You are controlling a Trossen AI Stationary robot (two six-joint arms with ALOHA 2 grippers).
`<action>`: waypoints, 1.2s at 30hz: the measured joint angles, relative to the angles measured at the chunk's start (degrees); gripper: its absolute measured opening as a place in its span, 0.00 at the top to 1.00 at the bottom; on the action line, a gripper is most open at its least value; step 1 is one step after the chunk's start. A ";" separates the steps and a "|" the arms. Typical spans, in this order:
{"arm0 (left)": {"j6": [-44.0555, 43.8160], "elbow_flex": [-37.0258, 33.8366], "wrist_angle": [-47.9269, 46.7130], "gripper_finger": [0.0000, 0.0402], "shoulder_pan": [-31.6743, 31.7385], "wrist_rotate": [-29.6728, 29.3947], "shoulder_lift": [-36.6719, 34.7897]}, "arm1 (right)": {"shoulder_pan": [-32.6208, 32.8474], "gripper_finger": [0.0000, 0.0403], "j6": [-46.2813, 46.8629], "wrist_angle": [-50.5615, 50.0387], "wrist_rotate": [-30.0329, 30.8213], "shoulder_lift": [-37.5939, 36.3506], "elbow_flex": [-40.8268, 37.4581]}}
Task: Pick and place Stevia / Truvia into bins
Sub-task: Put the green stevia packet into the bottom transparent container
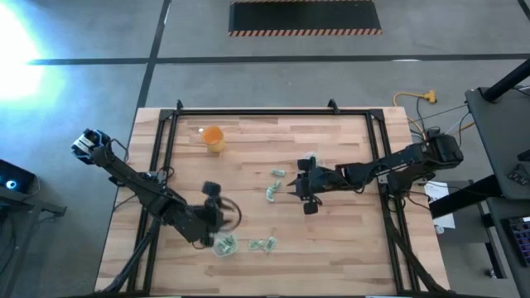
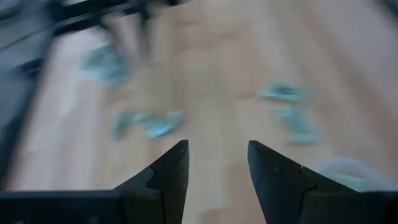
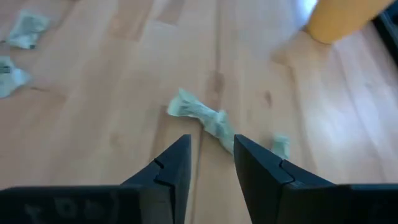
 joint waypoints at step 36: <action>0.30 28.74 -10.34 0.63 9.49 29.87 40.07 | 4.50 0.81 3.31 -3.75 -7.27 -3.56 0.17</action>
